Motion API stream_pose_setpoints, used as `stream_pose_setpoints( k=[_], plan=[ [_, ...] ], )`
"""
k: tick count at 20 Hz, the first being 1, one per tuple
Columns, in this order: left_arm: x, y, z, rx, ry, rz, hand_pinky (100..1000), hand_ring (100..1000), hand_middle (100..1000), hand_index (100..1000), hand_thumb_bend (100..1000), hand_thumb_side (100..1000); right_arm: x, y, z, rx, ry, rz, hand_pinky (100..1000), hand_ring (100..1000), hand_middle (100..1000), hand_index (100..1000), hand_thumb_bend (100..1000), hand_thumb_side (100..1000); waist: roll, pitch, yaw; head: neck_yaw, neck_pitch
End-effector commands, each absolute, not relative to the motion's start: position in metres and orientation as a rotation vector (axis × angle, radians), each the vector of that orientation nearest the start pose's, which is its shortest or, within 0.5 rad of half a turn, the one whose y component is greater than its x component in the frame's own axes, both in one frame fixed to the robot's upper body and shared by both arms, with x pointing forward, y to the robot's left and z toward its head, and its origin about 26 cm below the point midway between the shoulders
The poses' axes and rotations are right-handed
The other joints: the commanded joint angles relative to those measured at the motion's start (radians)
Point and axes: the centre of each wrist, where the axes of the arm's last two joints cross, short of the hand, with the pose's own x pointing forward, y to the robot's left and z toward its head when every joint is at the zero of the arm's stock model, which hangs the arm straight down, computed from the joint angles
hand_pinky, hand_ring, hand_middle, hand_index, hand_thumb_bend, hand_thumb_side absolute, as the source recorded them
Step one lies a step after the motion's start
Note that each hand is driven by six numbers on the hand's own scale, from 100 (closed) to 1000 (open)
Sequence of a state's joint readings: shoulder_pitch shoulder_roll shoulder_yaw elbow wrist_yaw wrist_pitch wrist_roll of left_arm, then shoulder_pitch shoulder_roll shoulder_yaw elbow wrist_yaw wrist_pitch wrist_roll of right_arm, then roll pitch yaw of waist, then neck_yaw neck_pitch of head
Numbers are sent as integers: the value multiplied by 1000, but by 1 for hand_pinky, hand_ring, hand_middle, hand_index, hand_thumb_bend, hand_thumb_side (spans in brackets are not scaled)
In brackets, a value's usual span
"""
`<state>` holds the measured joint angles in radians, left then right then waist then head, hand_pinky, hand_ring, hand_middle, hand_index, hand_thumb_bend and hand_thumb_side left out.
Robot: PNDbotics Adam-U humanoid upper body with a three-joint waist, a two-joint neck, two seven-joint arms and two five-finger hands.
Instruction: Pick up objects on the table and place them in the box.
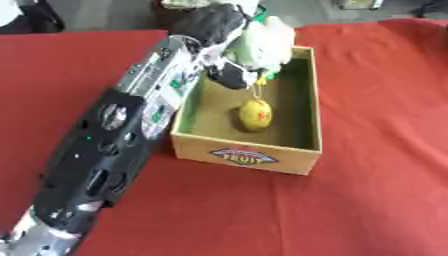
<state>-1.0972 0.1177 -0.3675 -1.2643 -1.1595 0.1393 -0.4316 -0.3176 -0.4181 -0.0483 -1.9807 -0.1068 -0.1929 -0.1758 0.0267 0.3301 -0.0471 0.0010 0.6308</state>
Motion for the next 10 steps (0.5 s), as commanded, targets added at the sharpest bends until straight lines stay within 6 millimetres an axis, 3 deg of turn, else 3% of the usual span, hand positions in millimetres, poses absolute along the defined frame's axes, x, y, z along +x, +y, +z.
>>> stream_pose_setpoints(
  k=[1,5,6,8,9,10],
  plan=[
    [419,48,272,1092,-1683,-1651,476,587,504,598,100,288,300,-284,224,-202,-2526,200,839,783,619,919,100,902,-2,-17,3,3,4],
    [422,48,266,1072,-1603,-1729,556,669,618,747,100,261,300,-284,223,-205,-2520,200,840,782,619,919,100,902,0,-15,6,1,2],
    [422,48,266,1075,-1588,-1745,589,720,687,810,100,303,299,-284,222,-205,-2518,200,840,782,618,919,100,902,0,-15,6,1,2],
    [421,49,268,1091,-1562,-1767,638,777,751,860,100,454,299,-284,222,-207,-2516,200,840,782,618,919,100,901,0,-15,6,-1,3],
    [421,49,268,1101,-1549,-1774,689,822,789,889,146,581,299,-284,222,-208,-2514,200,840,782,618,919,100,900,1,-15,7,-1,4],
    [420,50,269,1112,-1538,-1781,736,859,816,907,266,688,299,-284,221,-209,-2513,200,840,782,618,920,100,901,1,-15,7,-1,4]
  ],
)
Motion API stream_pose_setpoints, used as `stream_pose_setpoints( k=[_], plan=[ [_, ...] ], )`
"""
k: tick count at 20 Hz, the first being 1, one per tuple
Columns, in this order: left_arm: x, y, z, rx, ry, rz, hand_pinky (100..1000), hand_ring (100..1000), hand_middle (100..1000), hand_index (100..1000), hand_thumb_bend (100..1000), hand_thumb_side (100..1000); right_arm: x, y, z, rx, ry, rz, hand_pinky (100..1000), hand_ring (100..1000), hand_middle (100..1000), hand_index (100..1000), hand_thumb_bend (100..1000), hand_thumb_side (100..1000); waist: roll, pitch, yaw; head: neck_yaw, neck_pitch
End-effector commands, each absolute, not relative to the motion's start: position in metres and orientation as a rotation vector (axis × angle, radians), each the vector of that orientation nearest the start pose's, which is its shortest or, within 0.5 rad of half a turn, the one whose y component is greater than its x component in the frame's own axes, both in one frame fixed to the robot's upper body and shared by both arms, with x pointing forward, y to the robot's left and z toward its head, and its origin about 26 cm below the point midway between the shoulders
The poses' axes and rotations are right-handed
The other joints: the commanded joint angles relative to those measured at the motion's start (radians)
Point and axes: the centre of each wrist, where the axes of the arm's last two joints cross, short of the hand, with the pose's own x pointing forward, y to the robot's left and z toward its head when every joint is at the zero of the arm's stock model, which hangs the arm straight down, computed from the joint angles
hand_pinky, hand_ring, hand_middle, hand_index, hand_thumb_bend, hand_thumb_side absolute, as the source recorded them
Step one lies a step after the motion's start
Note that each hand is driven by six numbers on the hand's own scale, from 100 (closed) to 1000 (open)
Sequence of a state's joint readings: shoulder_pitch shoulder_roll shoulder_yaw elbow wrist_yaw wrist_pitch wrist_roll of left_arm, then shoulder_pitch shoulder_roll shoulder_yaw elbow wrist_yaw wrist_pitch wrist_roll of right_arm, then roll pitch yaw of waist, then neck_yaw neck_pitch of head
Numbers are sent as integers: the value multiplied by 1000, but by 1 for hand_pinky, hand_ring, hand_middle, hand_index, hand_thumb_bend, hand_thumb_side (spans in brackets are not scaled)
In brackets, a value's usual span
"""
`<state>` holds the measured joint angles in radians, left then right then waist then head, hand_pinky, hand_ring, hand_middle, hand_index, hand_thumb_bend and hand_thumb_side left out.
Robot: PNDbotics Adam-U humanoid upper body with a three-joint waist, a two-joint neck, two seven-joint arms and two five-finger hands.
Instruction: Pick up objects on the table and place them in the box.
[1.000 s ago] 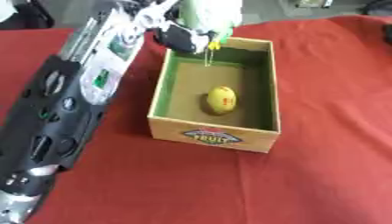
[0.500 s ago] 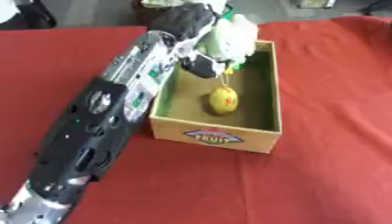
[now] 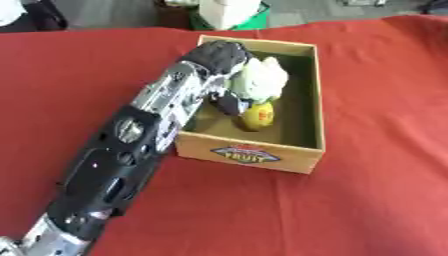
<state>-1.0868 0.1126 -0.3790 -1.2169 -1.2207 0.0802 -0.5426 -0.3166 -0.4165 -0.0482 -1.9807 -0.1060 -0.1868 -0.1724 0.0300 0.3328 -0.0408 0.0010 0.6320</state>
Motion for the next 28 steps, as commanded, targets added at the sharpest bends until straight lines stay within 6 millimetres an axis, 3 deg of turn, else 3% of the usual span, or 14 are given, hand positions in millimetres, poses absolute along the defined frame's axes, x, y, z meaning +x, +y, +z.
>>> stream_pose_setpoints(
  k=[1,2,5,6,7,10,16,20,21,22,23,25,28],
  plan=[
    [420,50,270,1125,-1522,-1785,770,889,843,929,392,783,299,-284,221,-209,-2512,201,841,782,618,920,100,902,-3,-18,2,-1,3],
    [420,51,270,1137,-1507,-1789,798,916,870,947,512,850,299,-284,221,-210,-2512,201,841,782,618,920,100,902,-3,-18,2,-1,4],
    [419,55,274,1177,-1484,-1765,861,969,915,977,654,938,299,-284,221,-212,-2510,201,841,782,618,920,100,901,-3,-19,5,-2,2],
    [419,56,275,1186,-1487,-1750,861,969,915,977,654,938,299,-284,221,-211,-2509,201,841,782,618,920,100,901,-4,-20,5,-1,2],
    [418,57,277,1200,-1498,-1727,865,976,925,979,708,982,299,-284,220,-211,-2508,200,841,782,618,920,100,901,-4,-20,5,0,0],
    [414,60,284,1238,-1550,-1657,857,971,924,975,706,990,299,-284,220,-212,-2505,198,842,782,618,920,100,901,-5,-22,5,0,-2],
    [398,76,308,1272,-1707,-1500,827,946,905,958,633,1000,298,-286,219,-221,-2503,192,841,782,619,920,100,901,-6,-28,18,-13,4],
    [379,90,329,1224,-1850,-1397,796,919,884,943,515,1000,298,-287,219,-223,-2505,189,841,781,619,920,100,900,-7,-32,25,-24,8],
    [373,95,336,1212,-1897,-1358,780,902,872,939,417,1000,298,-287,219,-225,-2505,187,841,781,619,919,100,901,-8,-33,28,-28,9],
    [367,100,342,1193,-1953,-1310,775,896,868,938,382,1000,298,-287,219,-226,-2505,186,841,781,619,919,100,900,-9,-34,31,-31,11],
    [360,106,348,1169,-2011,-1254,752,866,836,929,206,1000,298,-288,219,-227,-2506,185,840,782,620,919,100,900,-9,-35,35,-33,13],
    [346,120,358,1102,-2139,-1104,698,809,786,915,100,1000,298,-288,220,-229,-2509,182,840,782,621,919,100,900,-11,-38,43,-37,18],
    [323,147,366,1017,-2310,-810,642,760,747,897,100,955,298,-290,222,-232,-2518,180,838,782,622,918,100,901,-15,-43,56,-35,22]
  ],
)
